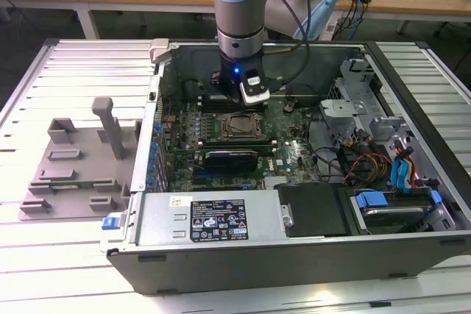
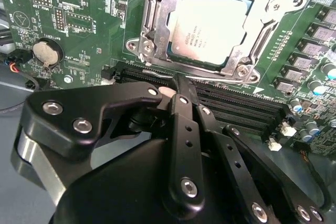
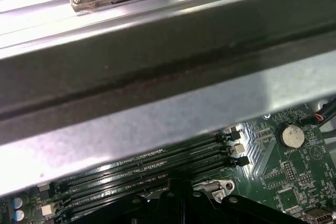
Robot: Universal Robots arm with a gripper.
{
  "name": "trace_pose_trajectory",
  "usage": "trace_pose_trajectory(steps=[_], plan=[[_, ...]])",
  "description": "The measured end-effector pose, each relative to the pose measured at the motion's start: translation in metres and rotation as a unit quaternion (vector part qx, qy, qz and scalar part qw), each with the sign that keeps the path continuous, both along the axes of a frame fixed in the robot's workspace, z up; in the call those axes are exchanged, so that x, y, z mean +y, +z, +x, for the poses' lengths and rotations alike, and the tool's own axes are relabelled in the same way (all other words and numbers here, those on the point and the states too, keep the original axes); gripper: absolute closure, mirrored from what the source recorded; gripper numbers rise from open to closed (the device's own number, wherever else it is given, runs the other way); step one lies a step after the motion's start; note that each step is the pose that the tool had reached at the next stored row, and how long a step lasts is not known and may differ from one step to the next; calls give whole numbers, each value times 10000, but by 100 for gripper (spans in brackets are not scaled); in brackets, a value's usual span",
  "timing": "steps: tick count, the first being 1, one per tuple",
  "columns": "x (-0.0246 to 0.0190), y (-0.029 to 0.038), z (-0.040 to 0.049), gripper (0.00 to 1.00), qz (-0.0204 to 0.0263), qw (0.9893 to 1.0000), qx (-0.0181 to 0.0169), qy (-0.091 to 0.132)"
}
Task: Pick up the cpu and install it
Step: 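Install the first cpu locking lever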
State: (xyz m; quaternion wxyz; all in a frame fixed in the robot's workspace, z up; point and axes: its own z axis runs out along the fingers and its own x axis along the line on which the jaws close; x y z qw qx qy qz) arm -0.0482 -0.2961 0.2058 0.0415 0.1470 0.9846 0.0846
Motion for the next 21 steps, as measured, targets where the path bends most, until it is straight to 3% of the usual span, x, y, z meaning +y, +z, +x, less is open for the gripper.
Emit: trace_pose_trajectory(steps=[2,11,21], plan=[[-1,-4,0,89,-10,10000,1,0],[31,-5,0,89,41,9999,0,-168],[39,-18,5,89,42,9996,0,-282]])
